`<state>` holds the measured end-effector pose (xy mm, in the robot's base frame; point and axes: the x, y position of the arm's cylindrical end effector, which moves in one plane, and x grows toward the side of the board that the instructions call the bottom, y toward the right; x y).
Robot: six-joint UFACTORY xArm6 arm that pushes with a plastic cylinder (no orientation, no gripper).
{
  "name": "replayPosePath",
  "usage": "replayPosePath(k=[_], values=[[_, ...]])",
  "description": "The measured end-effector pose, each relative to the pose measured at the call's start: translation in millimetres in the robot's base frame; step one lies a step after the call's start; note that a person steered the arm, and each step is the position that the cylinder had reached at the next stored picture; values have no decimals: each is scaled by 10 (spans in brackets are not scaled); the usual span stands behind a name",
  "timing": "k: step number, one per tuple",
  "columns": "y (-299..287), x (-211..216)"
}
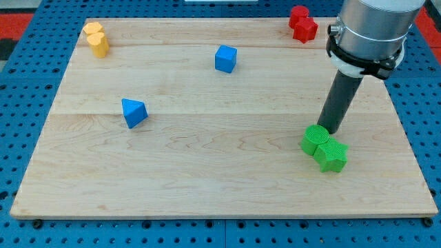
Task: Separate the yellow hexagon from the yellow heart
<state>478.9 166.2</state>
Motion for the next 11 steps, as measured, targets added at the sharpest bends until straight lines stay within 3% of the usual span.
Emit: replayPosePath(k=[1,4,7,8,9,11], values=[[0,-23],[-637,-1192],[-555,-1437],[-600,-1145],[-757,-909],[-1498,-1102]])
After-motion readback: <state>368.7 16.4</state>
